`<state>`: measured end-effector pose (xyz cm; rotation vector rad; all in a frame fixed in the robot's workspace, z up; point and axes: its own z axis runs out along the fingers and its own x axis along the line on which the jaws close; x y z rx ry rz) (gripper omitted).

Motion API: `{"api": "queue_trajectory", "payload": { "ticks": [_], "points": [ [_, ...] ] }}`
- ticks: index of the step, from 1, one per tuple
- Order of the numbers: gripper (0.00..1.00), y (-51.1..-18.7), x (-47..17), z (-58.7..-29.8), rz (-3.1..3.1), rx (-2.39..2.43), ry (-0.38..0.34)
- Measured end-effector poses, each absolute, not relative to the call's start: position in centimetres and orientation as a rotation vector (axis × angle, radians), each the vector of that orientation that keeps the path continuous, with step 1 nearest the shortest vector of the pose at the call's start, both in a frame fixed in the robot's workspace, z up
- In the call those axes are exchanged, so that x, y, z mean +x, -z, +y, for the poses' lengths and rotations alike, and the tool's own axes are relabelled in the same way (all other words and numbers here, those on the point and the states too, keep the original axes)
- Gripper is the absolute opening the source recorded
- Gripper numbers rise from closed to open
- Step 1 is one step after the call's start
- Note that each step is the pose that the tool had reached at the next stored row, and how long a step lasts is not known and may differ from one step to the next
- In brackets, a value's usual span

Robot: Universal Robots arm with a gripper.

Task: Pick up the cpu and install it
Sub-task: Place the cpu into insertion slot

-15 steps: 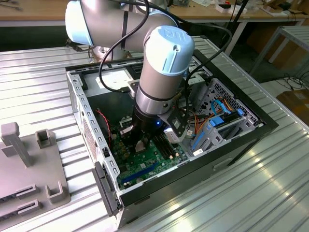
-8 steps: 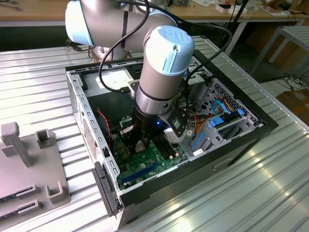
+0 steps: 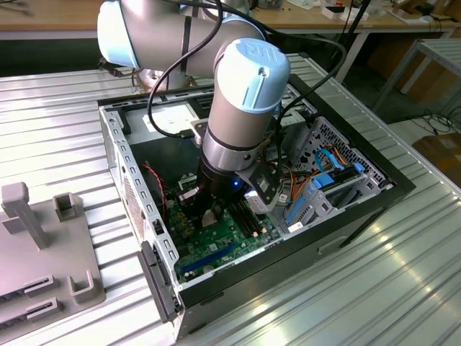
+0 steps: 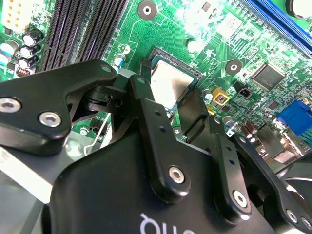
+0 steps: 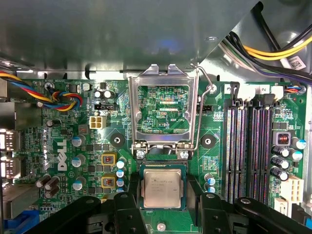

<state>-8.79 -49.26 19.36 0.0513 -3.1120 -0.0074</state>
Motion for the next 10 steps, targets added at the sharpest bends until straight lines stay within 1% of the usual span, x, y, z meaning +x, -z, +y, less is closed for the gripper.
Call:
{"api": "queue_trajectory", "payload": {
  "ticks": [2,3,10],
  "points": [
    [0.48,-19.35,-8.79,-49.26,-3.112,0.051,0.008],
    [0.54,-19.34,-8.77,-49.25,-3.112,0.051,0.008],
    [0.54,-19.86,-8.75,-49.24,-3.114,0.052,0.009]
  ]
}}
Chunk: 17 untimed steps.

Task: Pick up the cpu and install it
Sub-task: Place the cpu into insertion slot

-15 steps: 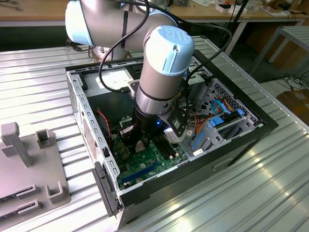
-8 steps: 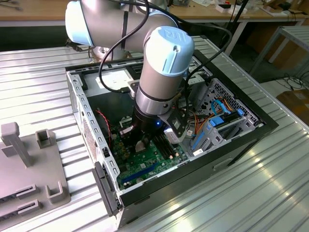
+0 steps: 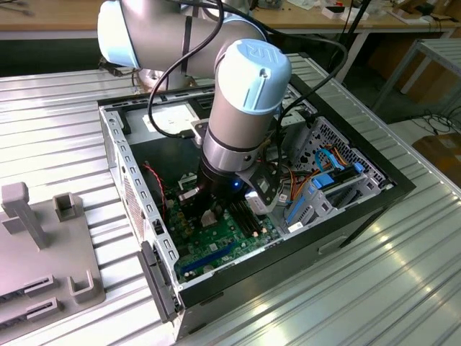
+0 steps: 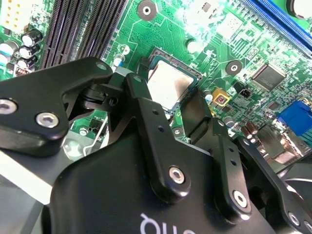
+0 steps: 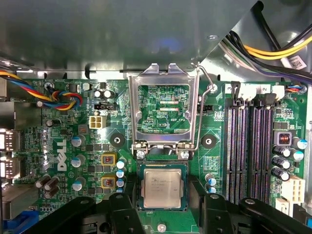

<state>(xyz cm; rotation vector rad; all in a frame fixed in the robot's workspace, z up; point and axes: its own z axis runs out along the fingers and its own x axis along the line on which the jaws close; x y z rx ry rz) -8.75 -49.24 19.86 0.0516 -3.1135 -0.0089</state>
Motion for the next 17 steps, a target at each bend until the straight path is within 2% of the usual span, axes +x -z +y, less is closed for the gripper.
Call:
{"api": "queue_trajectory", "payload": {
  "ticks": [8,16,17],
  "points": [
    [0.54,-22.0,-8.8,-49.2,-3.113,0.051,0.008],
    [0.54,-22.1,-8.8,-49.2,-3.113,0.051,0.008],
    [0.45,-22.1,-8.8,-49.2,-3.113,0.051,0.008]
  ]
}}
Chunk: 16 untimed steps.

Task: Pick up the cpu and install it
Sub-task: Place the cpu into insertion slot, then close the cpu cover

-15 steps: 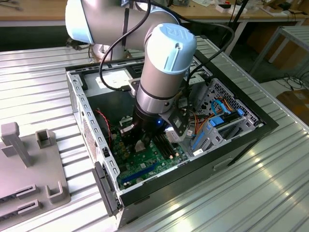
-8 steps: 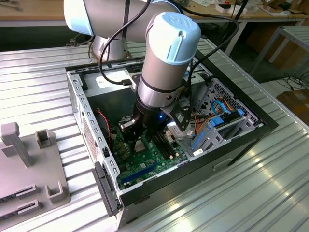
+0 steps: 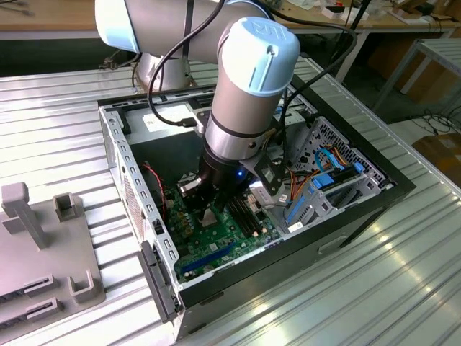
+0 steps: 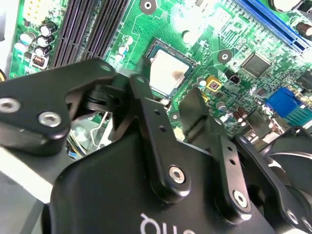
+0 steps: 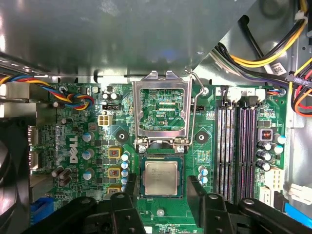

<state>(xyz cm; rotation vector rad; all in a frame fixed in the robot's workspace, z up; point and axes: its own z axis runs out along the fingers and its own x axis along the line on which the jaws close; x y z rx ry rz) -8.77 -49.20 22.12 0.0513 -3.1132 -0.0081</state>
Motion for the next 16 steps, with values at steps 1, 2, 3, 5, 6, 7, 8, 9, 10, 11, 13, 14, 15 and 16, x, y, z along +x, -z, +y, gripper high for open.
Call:
{"api": "queue_trajectory", "payload": {
  "ticks": [1,2,3,5,6,7,8,9,10,11,13,14,15,16],
  "points": [
    [0.45,-22.13,-8.77,-49.20,-3.113,0.051,0.008],
    [0.39,-22.14,-8.77,-49.20,-3.113,0.051,0.008],
    [0.27,-22.14,-8.77,-49.20,-3.113,0.051,0.008],
    [0.27,-22.16,-8.77,-49.20,-3.113,0.051,0.008],
    [0.15,-22.18,-8.77,-49.20,-3.113,0.051,0.008],
    [0.11,-22.18,-8.77,-49.20,-3.113,0.051,0.008],
    [0.11,-22.19,-8.77,-49.20,-3.113,0.051,0.008],
    [0.11,-22.20,-8.77,-49.20,-3.113,0.051,0.008],
    [0.11,-22.21,-8.77,-49.20,-3.113,0.051,0.008],
    [0.11,-22.21,-8.77,-49.20,-3.113,0.051,0.008],
    [0.11,-22.36,-8.77,-49.20,-3.113,0.051,0.008],
    [0.11,-22.51,-8.77,-49.20,-3.113,0.051,0.008],
    [0.11,-22.52,-8.77,-49.20,-3.113,0.051,0.008],
    [0.11,-22.53,-8.77,-49.20,-3.113,0.051,0.008]
  ]
}}
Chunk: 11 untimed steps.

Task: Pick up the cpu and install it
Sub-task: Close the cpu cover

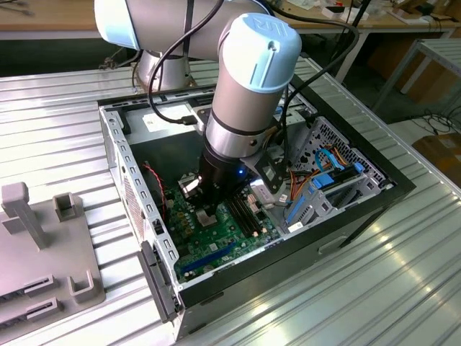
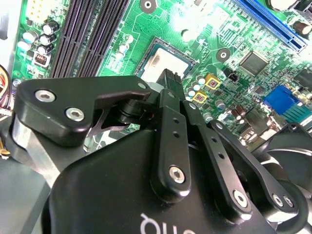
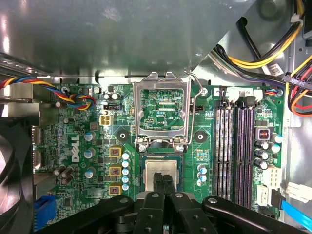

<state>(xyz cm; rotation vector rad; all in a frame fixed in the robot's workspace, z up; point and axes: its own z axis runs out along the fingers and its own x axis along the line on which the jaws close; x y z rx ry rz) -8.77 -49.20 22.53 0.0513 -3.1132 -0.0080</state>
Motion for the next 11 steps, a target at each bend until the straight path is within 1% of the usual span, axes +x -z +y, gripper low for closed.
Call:
{"api": "queue_trajectory", "payload": {
  "ticks": [11],
  "points": [
    [0.11,-22.59,-8.43,-49.20,-3.113,0.051,0.008]
  ]
}}
